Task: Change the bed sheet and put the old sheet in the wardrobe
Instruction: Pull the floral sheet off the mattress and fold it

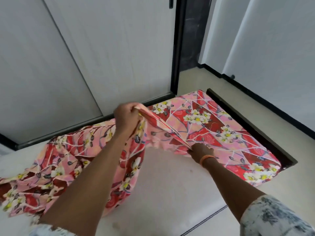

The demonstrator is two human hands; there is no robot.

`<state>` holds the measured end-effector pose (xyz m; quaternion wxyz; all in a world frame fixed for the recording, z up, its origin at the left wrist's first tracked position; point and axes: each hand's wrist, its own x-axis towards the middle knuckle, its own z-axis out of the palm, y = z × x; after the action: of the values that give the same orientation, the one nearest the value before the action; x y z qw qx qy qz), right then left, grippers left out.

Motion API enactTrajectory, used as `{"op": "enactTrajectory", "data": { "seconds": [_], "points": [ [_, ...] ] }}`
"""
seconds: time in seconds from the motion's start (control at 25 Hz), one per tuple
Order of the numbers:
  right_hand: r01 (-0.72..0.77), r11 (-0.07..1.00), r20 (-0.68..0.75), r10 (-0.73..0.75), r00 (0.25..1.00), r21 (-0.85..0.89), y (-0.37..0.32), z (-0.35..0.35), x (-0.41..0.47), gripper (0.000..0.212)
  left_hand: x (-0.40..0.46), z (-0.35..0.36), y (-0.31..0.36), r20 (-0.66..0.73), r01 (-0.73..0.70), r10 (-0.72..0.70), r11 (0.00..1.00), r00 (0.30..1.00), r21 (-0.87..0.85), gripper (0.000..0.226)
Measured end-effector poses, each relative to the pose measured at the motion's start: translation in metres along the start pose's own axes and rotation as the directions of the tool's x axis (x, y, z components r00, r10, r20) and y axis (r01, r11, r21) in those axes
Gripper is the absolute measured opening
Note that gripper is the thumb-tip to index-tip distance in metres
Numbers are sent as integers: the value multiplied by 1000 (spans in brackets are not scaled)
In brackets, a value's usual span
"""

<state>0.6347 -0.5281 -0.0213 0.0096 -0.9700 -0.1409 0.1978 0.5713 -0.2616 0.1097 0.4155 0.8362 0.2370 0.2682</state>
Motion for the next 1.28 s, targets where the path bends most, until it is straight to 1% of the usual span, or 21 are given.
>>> {"op": "enactTrajectory", "data": {
  "seconds": [0.04, 0.08, 0.12, 0.16, 0.2, 0.24, 0.28, 0.32, 0.36, 0.44, 0.48, 0.56, 0.64, 0.72, 0.8, 0.92, 1.0, 1.08, 1.16, 1.24, 1.28],
  "points": [
    [-20, 1000, -20, 21, 1000, 6, 3, -4, 6, 40, 12, -1, -8, -53, 41, -39, 999, 998, 36, 24],
    [-19, 1000, -71, 20, 997, 13, 0, -15, 12, 36, 24, -3, -19, -39, 85, -79, 982, 996, 171, 23],
    [0, 1000, -144, 4, 989, 30, -5, -28, 20, 32, 35, -4, -28, 73, 111, -152, 911, 986, 396, 24],
    [44, 998, -215, -31, 976, 54, -17, -43, 26, 29, 38, -2, -35, 241, 61, -261, 786, 935, 616, 33],
    [103, 993, -274, -84, 958, 52, -32, -57, 30, 28, 35, 3, -36, 394, -28, -381, 687, 836, 726, 52],
    [160, 986, -312, -137, 940, 50, -46, -69, 34, 27, 29, 16, -30, 532, -77, -443, 713, 721, 697, 79],
    [217, 974, -345, -181, 921, 70, -56, -77, 40, 25, 20, 35, -20, 662, -77, -390, 825, 640, 560, 101],
    [274, 956, -365, -218, 905, 109, -60, -83, 47, 23, 8, 58, -7, 721, -97, -264, 904, 640, 417, 106],
    [327, 933, -348, -259, 901, 152, -56, -85, 53, 22, -2, 86, 7, 712, -161, -139, 928, 688, 336, 93],
    [425, 878, -233, -375, 897, 221, -23, -85, 63, 23, -19, 143, 26, 663, -344, 21, 866, 748, 362, 43],
    [447, 855, -137, -425, 895, 262, 6, -79, 72, 22, -26, 171, 31, 675, -382, 17, 835, 738, 397, 26],
    [396, 832, 79, -458, 886, 389, 72, -62, 84, 26, -37, 218, 25, 733, -441, -102, 741, 672, 507, 16],
    [233, 862, 256, -375, 891, 451, 158, -31, 101, 38, -57, 273, 16, 749, -478, -299, 618, 591, 624, 23],
    [42, 902, 297, -185, 937, 430, 250, 12, 125, 53, -78, 339, 12, 754, -496, -466, 570, 462, 656, 43],
    [-237, 861, 321, 92, 943, 450, 338, 56, 144, 47, -95, 414, 19, 790, -459, -518, 644, 329, 613, 62],
    [-450, 790, 338, 325, 883, 416, 425, 100, 163, 54, -119, 523, 36, 830, -274, -497, 786, 253, 554, 74],
    [-525, 726, 312, 424, 850, 443, 467, 136, 189, 72, -137, 599, 31, 857, -219, -461, 833, 233, 508, 73],
    [-576, 678, 285, 501, 817, 457, 501, 175, 212, 83, -159, 661, 13, 863, -200, -452, 846, 224, 495, 81],
    [-583, 695, 239, 535, 810, 421, 524, 207, 227, 78, -180, 695, -5, 863, -247, -465, 829, 197, 502, 90],
    [-537, 759, 183, 507, 842, 369, 540, 221, 232, 68, -196, 706, -22, 860, -323, -487, 798, 149, 508, 94],
    [-520, 769, 141, 507, 850, 371, 545, 220, 237, 61, -199, 704, -27, 852, -349, -501, 780, 148, 519, 93]
  ]
}}
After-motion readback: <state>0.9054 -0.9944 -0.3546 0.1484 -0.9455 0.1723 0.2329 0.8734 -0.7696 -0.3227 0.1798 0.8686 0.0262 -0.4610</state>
